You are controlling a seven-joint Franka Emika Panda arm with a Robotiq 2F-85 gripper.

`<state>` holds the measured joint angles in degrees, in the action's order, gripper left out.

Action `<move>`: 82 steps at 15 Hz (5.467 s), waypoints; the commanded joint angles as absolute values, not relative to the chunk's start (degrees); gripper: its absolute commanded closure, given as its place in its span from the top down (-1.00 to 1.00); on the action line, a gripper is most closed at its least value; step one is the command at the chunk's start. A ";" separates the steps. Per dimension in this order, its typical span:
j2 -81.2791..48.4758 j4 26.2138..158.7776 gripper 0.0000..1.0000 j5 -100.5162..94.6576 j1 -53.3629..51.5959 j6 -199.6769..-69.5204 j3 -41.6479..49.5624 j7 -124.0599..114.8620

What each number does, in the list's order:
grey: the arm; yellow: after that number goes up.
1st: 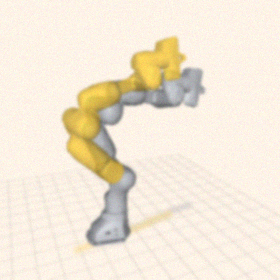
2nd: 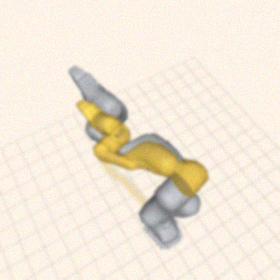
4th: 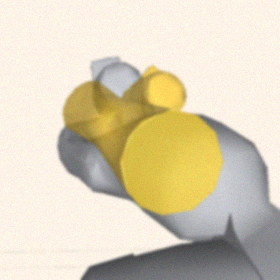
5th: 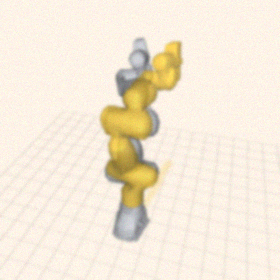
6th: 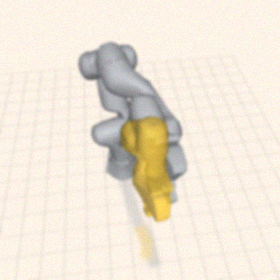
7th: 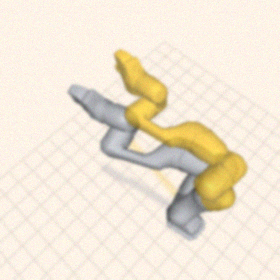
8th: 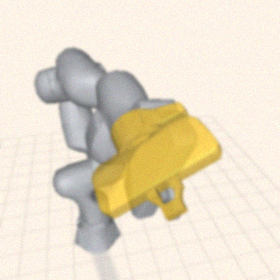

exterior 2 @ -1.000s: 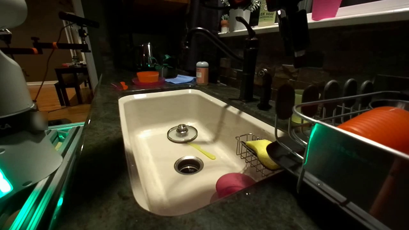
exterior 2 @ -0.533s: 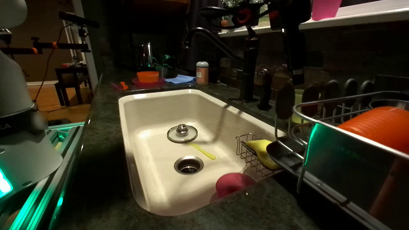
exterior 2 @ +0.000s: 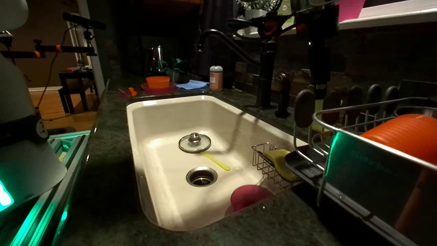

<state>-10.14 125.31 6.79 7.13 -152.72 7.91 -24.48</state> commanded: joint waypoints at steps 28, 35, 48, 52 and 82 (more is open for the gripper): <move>-16.18 114.80 -0.98 3.77 0.29 -142.56 13.81 -53.99; -8.35 113.42 -0.98 -4.90 0.87 -121.50 12.27 -62.87; 8.26 109.24 -0.98 -8.21 4.22 -113.94 6.39 -51.25; 6.27 103.95 -0.98 -6.86 4.52 -114.24 5.35 -49.46; -14.32 72.31 -0.98 0.58 3.76 -108.50 5.36 -46.18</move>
